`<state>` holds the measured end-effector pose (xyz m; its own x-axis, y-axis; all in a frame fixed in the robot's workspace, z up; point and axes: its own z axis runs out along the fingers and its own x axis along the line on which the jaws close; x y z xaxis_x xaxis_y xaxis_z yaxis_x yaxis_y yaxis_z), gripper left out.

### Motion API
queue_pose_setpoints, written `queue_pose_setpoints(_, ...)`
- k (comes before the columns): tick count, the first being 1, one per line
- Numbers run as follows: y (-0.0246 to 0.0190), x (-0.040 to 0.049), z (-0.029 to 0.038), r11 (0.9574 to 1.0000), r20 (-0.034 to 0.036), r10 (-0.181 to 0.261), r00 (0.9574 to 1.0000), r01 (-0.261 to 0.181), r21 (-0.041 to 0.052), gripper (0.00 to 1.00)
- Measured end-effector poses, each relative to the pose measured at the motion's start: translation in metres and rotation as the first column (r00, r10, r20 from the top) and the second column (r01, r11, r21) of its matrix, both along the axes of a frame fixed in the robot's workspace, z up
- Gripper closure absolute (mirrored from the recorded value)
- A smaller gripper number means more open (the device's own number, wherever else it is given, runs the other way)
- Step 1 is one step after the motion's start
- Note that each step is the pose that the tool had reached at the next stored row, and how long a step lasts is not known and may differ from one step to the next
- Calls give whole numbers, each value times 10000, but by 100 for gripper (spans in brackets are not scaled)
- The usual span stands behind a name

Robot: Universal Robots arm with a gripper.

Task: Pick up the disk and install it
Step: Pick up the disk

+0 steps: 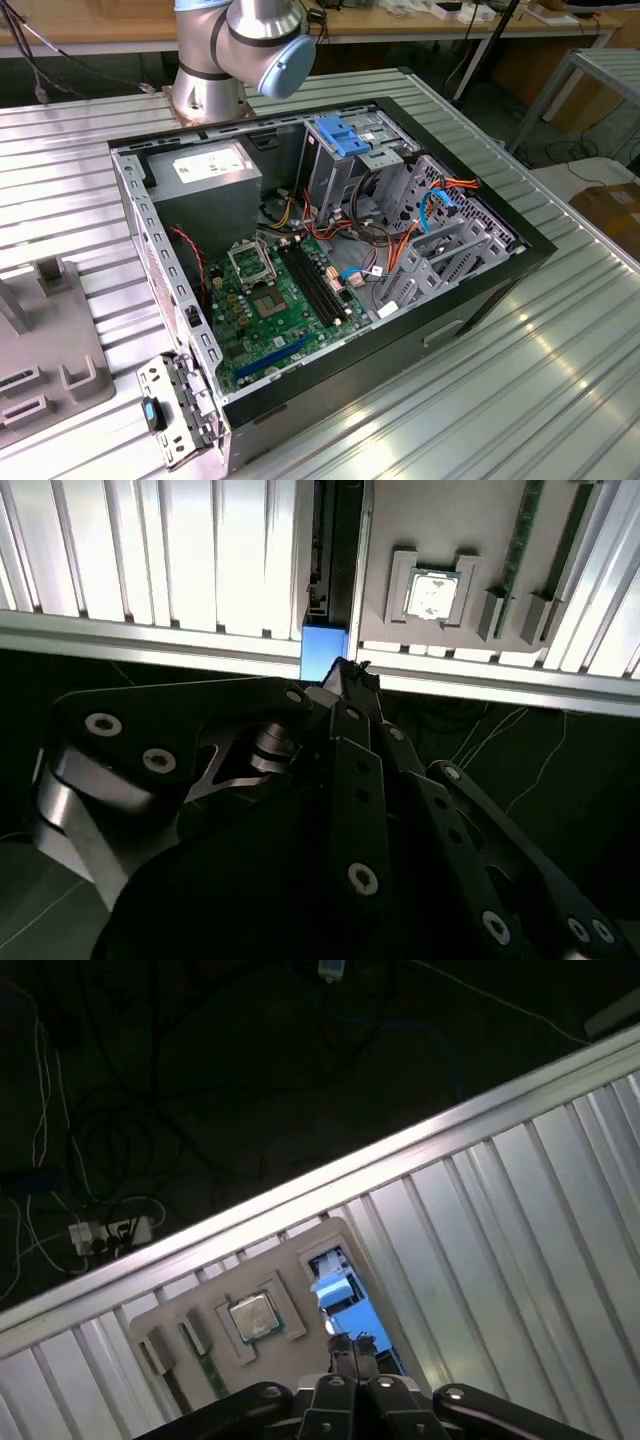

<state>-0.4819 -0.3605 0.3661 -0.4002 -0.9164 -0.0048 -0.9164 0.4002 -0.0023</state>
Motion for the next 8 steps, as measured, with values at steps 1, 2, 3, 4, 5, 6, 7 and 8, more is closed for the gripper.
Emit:
queue_pose_setpoints(1, 0, 0, -3, 9993, 0, 382, 9993, -382, -5, 89)
queue_pose_setpoints(2, 0, 0, -5, 9983, 0, 577, 9983, -577, -7, 89)
queue_pose_setpoints(3, 0, 0, -7, 9969, 0, 789, 9969, -789, -10, 89)
queue_pose_setpoints(4, 0, 0, -8, 9954, -1, 957, 9954, -957, -12, 89)
queue_pose_setpoints(5, 0, 0, -10, 9935, 0, 1136, 9935, -1136, -14, 89)
queue_pose_setpoints(6, 0, 0, -13, 9897, -1, 1429, 9897, -1429, -17, 89)
queue_pose_setpoints(7, 0, 0, -15, 9844, -2, 1762, 9844, -1762, -23, 89)
queue_pose_setpoints(8, 1, -1, -17, 9815, -4, 1915, 9815, -1915, -50, 89)
